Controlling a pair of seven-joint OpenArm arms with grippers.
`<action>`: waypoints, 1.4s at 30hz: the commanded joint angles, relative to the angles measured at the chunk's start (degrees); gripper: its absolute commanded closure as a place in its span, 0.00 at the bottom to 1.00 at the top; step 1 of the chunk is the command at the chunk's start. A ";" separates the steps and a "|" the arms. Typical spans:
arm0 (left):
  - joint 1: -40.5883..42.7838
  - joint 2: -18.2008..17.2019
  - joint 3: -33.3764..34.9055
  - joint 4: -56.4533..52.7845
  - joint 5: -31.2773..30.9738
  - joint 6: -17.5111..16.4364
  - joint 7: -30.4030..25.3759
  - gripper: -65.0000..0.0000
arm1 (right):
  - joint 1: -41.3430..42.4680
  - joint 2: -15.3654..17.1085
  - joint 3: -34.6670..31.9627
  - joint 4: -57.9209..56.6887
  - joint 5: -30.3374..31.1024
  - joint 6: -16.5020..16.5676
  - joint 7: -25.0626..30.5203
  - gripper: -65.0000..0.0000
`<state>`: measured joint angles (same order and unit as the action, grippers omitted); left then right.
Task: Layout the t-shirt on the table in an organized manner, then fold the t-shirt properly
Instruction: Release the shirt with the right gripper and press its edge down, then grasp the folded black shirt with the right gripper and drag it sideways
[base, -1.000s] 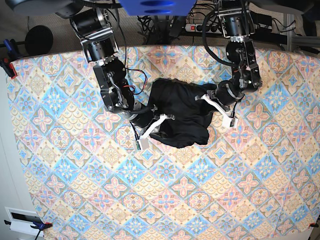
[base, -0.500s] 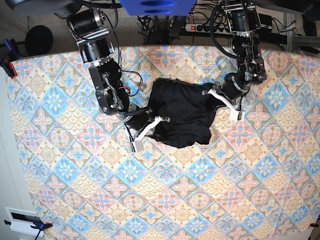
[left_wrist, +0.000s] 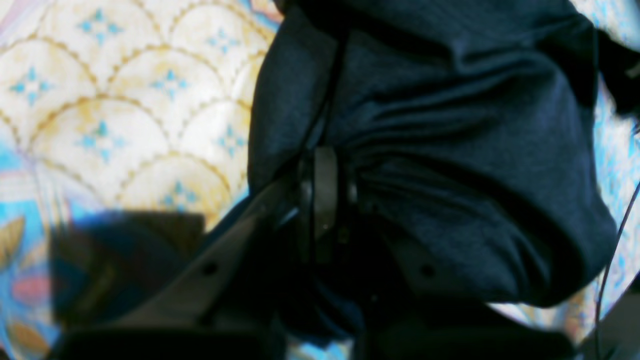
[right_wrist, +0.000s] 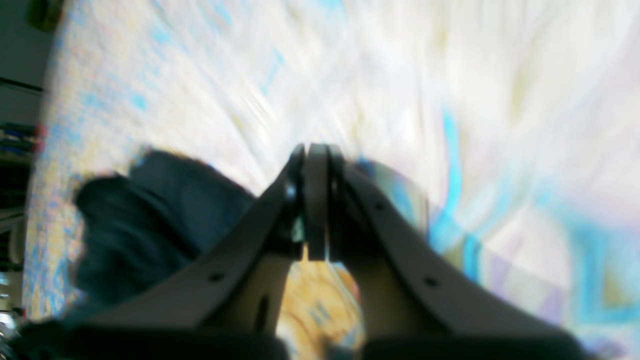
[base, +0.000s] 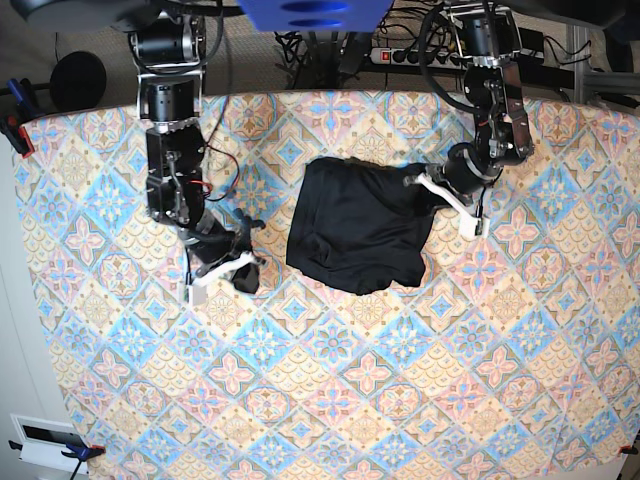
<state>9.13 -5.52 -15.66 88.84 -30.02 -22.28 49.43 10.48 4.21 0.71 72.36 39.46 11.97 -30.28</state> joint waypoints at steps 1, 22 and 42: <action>1.29 0.02 -0.91 4.48 -3.34 -0.71 -1.65 1.00 | 1.70 0.06 0.21 4.43 1.46 1.44 0.88 1.00; 6.65 0.29 -15.86 17.32 9.49 -0.18 -5.08 1.00 | -15.10 -0.21 -3.92 38.02 1.46 1.44 -10.64 1.00; 3.84 0.11 -15.94 8.61 17.05 1.84 -5.52 1.00 | -14.48 -6.36 -24.93 22.54 1.46 -5.07 -10.29 1.00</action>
<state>13.17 -4.82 -31.46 96.57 -12.36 -20.18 45.01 -5.17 -1.76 -24.21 93.54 39.66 6.02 -42.46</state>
